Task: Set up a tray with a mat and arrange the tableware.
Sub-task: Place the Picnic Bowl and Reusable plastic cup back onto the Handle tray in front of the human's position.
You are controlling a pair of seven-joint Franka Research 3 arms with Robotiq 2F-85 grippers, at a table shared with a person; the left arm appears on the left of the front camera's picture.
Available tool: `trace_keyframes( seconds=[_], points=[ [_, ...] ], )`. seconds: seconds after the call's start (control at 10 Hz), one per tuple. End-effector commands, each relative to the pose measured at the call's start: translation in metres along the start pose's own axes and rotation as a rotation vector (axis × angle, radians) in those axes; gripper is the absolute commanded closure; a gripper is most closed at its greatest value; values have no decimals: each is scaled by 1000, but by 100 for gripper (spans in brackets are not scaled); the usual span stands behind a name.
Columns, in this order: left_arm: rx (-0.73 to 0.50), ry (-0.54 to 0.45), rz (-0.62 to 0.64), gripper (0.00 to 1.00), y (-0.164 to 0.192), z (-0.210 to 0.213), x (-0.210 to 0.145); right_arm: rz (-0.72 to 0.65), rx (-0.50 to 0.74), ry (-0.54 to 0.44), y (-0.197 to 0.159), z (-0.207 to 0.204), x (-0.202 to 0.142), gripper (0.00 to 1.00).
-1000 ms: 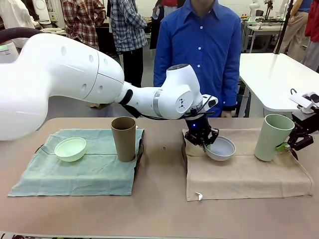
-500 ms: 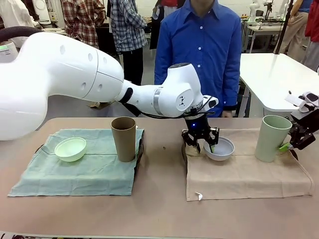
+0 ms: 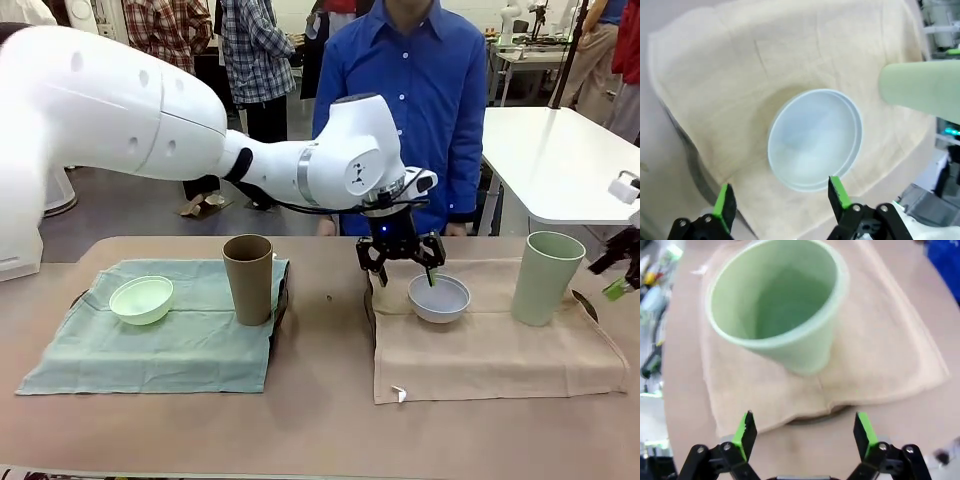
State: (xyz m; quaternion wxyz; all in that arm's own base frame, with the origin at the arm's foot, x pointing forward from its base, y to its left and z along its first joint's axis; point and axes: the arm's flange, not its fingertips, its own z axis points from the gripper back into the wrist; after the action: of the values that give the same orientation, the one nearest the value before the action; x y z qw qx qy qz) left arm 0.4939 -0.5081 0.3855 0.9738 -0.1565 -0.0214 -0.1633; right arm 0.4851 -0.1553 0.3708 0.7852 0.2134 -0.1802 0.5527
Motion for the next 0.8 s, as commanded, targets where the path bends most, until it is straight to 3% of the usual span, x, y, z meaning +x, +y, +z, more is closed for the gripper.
trace_keyframes(
  seconds=[0.0,0.3,0.5,0.7],
  points=[
    [12,-31,32,0,13,28,-29,-253,-170,142,28,24,23,0],
    [24,-118,34,0,14,81,-45,-563,-342,192,66,80,98,0],
    [83,-158,12,0,4,125,-57,-672,-404,140,94,102,146,0],
    [161,-169,6,0,-4,168,-73,-728,-496,186,123,106,172,0]
  ],
)
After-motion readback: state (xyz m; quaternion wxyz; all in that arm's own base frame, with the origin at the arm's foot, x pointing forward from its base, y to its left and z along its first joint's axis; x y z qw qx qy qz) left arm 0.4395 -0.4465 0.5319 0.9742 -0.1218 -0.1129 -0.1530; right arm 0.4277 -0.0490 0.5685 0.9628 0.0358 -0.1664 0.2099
